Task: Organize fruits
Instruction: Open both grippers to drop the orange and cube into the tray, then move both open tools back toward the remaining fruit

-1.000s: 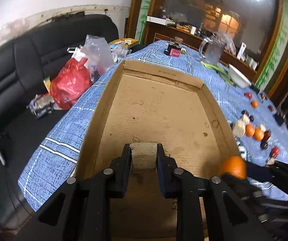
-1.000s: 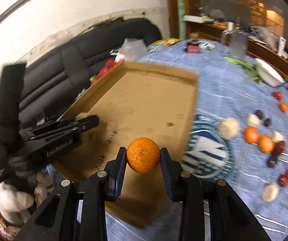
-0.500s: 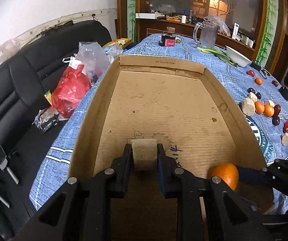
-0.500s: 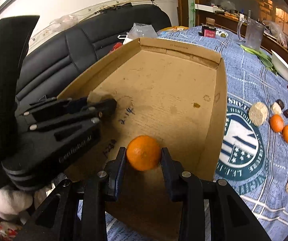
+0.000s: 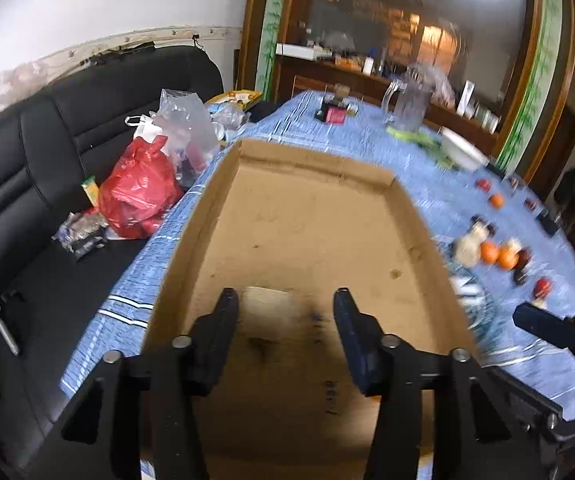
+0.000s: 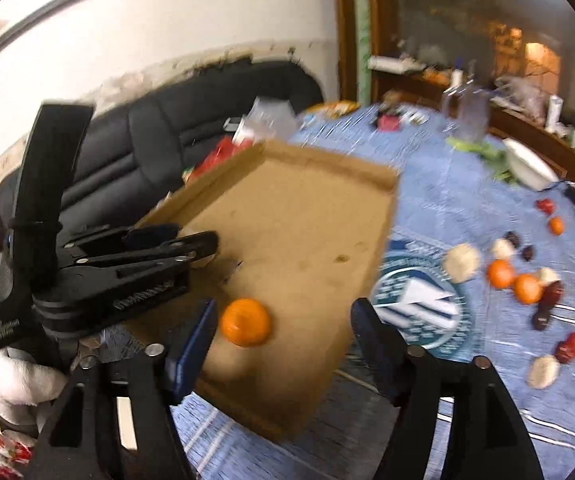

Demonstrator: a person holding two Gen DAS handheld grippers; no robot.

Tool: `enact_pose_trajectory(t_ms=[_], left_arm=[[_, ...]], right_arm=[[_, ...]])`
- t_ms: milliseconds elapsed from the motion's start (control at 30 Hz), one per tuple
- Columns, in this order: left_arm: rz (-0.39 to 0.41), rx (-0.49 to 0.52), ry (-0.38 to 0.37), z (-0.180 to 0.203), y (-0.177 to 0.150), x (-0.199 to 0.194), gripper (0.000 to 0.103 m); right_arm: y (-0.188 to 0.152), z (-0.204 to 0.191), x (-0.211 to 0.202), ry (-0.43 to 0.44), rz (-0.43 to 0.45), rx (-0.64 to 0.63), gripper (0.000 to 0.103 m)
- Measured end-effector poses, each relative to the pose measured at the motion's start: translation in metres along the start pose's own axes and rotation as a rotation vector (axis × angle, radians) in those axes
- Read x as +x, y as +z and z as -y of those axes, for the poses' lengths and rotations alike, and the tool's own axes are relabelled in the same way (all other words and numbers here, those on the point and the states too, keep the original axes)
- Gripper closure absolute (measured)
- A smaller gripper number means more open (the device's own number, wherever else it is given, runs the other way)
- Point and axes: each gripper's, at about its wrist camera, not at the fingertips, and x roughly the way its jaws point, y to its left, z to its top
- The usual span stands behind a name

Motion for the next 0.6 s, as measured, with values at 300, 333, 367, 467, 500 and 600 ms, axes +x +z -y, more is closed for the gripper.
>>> enact_pose_trajectory(t_ms=[300, 333, 367, 467, 500, 600], left_arm=[[-0.028, -0.09, -0.183, 0.038, 0.005, -0.022, 0.039], [-0.033, -0.086, -0.195, 0.046, 0.004, -0.024, 0.038], [-0.036, -0.079, -0.204, 0.052, 0.004, -0.026, 0.037], [-0.043, -0.035, -0.231, 0.079, 0.001, -0.031, 0.037], [-0.044, -0.018, -0.236, 0.088, 0.0, -0.033, 0.037], [-0.052, 0.031, -0.246, 0.111, -0.003, -0.034, 0.034]], right_arm=[[-0.025, 0.072, -0.058, -0.106, 0.079, 0.182, 0.023], [-0.027, 0.078, -0.064, -0.113, 0.087, 0.199, 0.023], [-0.03, 0.085, -0.071, -0.121, 0.097, 0.221, 0.023], [-0.038, 0.111, -0.089, -0.156, 0.124, 0.296, 0.019], [-0.042, 0.117, -0.092, -0.162, 0.129, 0.315, 0.018], [-0.054, 0.139, -0.101, -0.169, 0.134, 0.379, 0.018]])
